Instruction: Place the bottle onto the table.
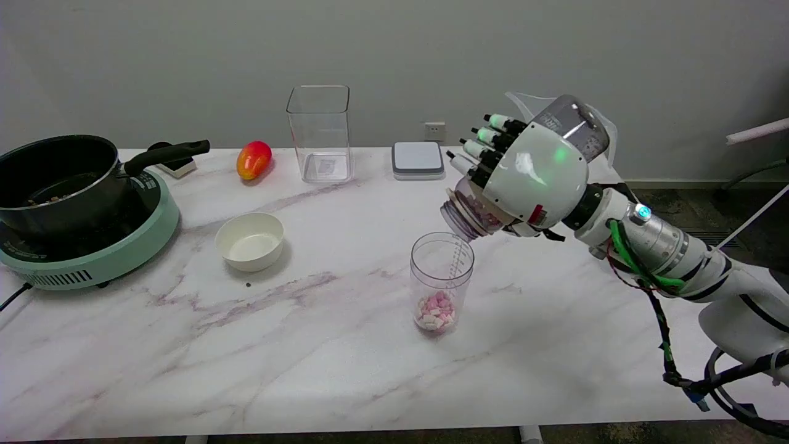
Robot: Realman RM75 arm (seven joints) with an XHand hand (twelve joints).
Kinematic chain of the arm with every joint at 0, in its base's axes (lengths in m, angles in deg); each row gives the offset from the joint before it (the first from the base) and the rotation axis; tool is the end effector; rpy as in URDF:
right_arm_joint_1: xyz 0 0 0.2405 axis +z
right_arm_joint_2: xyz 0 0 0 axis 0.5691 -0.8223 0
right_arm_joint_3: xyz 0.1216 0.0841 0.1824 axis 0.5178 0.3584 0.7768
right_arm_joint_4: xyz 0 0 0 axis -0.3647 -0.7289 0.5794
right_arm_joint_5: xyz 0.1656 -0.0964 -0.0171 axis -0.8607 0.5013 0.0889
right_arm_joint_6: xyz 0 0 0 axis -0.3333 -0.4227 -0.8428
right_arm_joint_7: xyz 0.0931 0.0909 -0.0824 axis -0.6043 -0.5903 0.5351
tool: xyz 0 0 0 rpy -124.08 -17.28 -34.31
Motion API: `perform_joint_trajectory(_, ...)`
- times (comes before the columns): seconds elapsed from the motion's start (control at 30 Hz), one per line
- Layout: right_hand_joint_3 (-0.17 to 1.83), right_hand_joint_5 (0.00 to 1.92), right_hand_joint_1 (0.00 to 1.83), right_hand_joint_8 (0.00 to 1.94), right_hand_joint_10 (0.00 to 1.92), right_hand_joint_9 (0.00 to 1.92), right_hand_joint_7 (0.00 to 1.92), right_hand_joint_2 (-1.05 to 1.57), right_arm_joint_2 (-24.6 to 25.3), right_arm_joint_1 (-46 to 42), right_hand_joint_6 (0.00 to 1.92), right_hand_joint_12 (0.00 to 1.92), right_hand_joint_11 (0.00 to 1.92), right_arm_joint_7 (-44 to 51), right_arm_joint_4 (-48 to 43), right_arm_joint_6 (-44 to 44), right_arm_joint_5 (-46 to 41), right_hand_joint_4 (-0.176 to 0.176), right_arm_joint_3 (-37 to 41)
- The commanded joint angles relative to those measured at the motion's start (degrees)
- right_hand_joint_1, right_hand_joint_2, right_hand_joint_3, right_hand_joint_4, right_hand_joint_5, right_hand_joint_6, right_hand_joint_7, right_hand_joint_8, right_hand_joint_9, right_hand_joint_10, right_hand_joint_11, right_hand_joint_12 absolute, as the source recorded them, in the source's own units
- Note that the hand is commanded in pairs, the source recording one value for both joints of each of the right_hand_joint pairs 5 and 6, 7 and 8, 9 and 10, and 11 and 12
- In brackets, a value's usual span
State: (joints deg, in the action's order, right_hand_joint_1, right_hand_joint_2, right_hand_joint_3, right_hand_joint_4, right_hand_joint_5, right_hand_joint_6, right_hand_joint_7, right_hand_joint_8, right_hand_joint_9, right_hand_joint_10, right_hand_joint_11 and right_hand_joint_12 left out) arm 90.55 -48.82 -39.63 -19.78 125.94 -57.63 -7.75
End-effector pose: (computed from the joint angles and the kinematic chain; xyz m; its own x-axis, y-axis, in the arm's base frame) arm -0.1253 -0.2522 0.3067 0.5411 0.6926 -0.4770 0.7859 -0.2145 0.5799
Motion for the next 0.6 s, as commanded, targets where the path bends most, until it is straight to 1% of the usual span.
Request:
perform_joint_trajectory(0.03, 0.26, 1.92, 1.21, 1.83, 1.56, 1.56, 1.83, 1.54, 0.55, 0.77, 1.92, 1.37, 1.37, -1.78, 2.46, -1.41, -16.5, 0.0, -3.11)
perform_joint_trajectory(0.17, 0.26, 1.92, 1.22, 1.82, 1.56, 1.56, 1.82, 1.51, 0.47, 0.91, 1.92, 1.36, 1.36, -3.42, 2.75, -2.49, -23.16, 0.0, -3.66)
perform_joint_trajectory(0.27, 0.27, 1.89, 1.26, 1.8, 1.54, 1.54, 1.8, 1.45, 0.48, 0.76, 1.89, 1.35, 1.35, -4.78, 3.99, -3.56, -34.1, 0.0, -4.38)
perform_joint_trajectory(0.33, 0.27, 1.87, 1.28, 1.79, 1.53, 1.53, 1.79, 1.4, 0.47, 0.85, 1.87, 1.34, 1.34, -5.99, 6.2, -3.46, -46.88, 0.0, -6.44)
perform_joint_trajectory(0.37, 0.27, 1.87, 1.29, 1.78, 1.53, 1.53, 1.78, 1.38, 0.37, 1.05, 1.87, 1.34, 1.34, -6.83, 6.94, -3.3, -51.06, 0.0, -7.4)
perform_joint_trajectory(0.4, 0.27, 1.86, 1.3, 1.78, 1.52, 1.52, 1.78, 1.37, 0.21, 1.47, 1.86, 1.34, 1.34, -8.58, 8.36, -3.07, -58.1, 0.0, -9.35)
perform_joint_trajectory(0.43, 0.28, 1.86, 1.3, 1.77, 1.52, 1.52, 1.77, 1.37, 0.06, 1.91, 1.86, 1.34, 1.34, -10.54, 9.68, -2.58, -62.83, 0.0, -10.94)
perform_joint_trajectory(0.47, 0.28, 1.84, 1.32, 1.77, 1.52, 1.52, 1.77, 1.34, -0.02, 2.15, 1.84, 1.33, 1.33, -11.7, 10.47, -2.42, -66.05, 0.0, -11.74)
perform_joint_trajectory(0.53, 0.28, 1.81, 1.34, 1.76, 1.52, 1.52, 1.76, 1.32, -0.33, 2.77, 1.81, 1.34, 1.34, -16.32, 12.92, -2.63, -75.74, 0.0, -13.17)
perform_joint_trajectory(0.6, 0.28, 1.81, 1.33, 1.77, 1.53, 1.53, 1.77, 1.34, -0.43, 3.25, 1.81, 1.35, 1.35, -21.64, 14.84, -4.6, -80.05, 0.0, -13.12)
